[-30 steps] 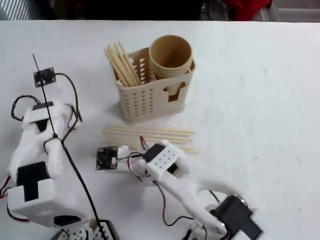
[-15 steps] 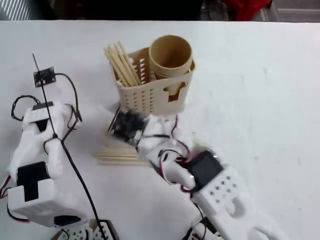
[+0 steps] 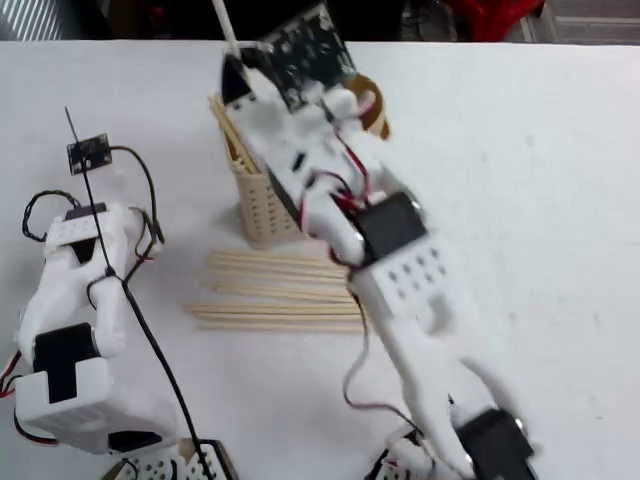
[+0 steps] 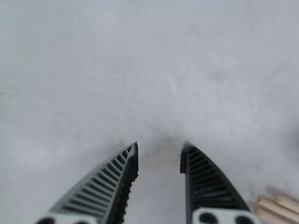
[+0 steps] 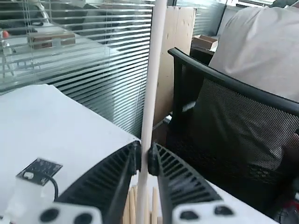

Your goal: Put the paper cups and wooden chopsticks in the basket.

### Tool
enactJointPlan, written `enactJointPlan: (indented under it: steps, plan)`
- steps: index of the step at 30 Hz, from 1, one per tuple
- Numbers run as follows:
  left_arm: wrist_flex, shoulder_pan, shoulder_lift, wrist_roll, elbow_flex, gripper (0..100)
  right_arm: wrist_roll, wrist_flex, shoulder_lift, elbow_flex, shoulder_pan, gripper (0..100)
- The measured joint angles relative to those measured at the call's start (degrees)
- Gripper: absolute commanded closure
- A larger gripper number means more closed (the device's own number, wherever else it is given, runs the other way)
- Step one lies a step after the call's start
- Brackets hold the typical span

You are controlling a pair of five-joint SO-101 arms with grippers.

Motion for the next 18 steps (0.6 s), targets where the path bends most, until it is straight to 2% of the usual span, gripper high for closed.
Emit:
enactJointPlan:
  steps: [5,14,18]
  plan:
    - [0.0,0.0,0.0,0.0,0.0,83,-0.4,-3.1,5.8,-0.1,0.0,98.1]
    - [0.0,0.0,0.0,0.0,0.0,83,-0.7,-3.5,6.1,4.4,-0.2,97.5]
    - [0.0,0.0,0.0,0.0,0.0,83,-0.7,-3.5,3.0,7.2,-0.2,88.0]
